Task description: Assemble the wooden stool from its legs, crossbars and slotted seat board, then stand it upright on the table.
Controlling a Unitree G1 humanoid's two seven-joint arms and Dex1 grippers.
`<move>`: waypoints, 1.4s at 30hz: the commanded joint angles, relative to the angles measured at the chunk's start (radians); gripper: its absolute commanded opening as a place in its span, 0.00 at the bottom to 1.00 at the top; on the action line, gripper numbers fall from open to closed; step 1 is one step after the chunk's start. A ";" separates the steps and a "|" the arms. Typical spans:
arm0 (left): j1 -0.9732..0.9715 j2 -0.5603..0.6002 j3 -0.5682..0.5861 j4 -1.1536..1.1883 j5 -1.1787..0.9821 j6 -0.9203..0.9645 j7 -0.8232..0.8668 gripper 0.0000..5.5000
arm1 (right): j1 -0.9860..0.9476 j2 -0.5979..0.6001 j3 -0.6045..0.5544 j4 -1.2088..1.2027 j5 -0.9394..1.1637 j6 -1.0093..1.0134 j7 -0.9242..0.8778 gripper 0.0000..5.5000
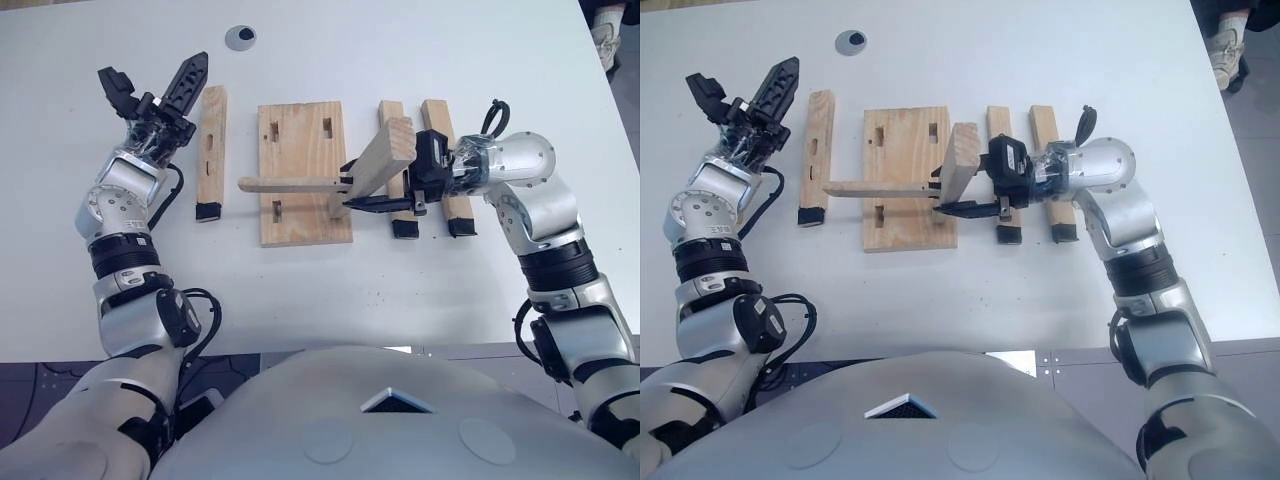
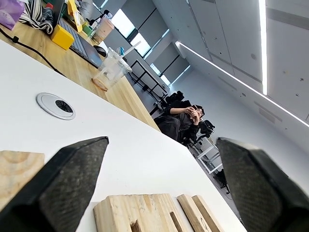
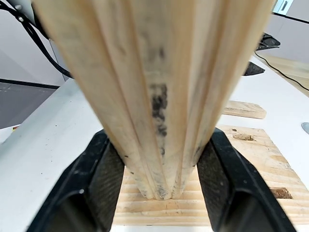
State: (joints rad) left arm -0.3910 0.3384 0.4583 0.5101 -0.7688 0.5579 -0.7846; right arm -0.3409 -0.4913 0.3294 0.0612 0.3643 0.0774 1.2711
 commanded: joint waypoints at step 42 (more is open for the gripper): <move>0.076 -0.124 -0.068 -0.133 0.145 -0.224 0.166 0.75 | 0.116 -0.133 -0.370 -0.147 -0.025 0.329 -0.414 0.73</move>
State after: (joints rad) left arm -0.3306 0.2417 0.4306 0.4296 -0.6858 0.4099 -0.6570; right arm -0.2680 -0.6953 0.0318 -0.0105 0.2765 0.2948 0.9672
